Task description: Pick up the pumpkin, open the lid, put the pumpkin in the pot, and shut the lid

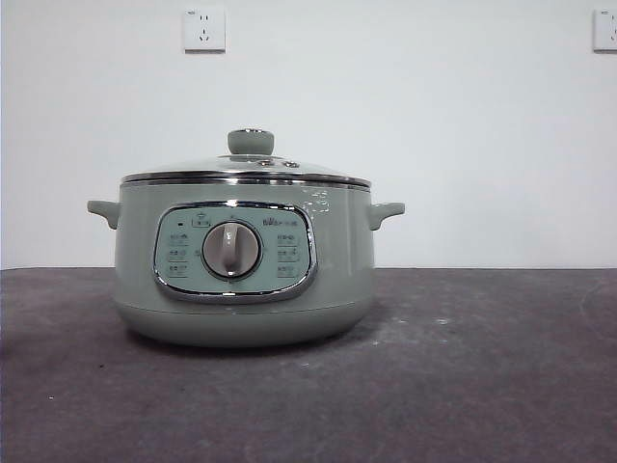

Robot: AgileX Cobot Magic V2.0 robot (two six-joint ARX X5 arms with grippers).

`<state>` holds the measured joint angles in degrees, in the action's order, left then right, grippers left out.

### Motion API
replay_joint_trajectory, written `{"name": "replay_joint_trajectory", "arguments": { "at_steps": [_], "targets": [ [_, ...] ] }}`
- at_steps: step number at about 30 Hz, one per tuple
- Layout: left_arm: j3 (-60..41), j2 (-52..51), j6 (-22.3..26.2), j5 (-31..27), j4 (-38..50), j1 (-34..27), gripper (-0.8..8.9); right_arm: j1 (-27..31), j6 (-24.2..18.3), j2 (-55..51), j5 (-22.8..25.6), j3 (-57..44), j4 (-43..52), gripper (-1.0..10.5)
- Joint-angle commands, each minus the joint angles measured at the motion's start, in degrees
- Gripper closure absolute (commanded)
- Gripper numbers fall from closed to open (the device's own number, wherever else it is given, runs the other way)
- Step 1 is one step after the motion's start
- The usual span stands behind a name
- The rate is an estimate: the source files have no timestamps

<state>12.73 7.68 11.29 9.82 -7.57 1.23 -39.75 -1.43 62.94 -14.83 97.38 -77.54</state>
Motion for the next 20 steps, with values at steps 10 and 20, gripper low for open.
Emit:
{"name": "replay_joint_trajectory", "arguments": {
  "at_steps": [10,20],
  "targets": [
    [-12.0,-7.6,-2.4,-2.3,0.6,-0.2,8.17,0.0,0.3,-0.5,0.2,-0.2,-0.9,9.5],
    [-12.6,-7.6,-2.7,-1.8,-2.6,-0.2,8.17,0.0,0.3,-0.9,0.2,-0.2,-0.9,9.5]
  ]
}}
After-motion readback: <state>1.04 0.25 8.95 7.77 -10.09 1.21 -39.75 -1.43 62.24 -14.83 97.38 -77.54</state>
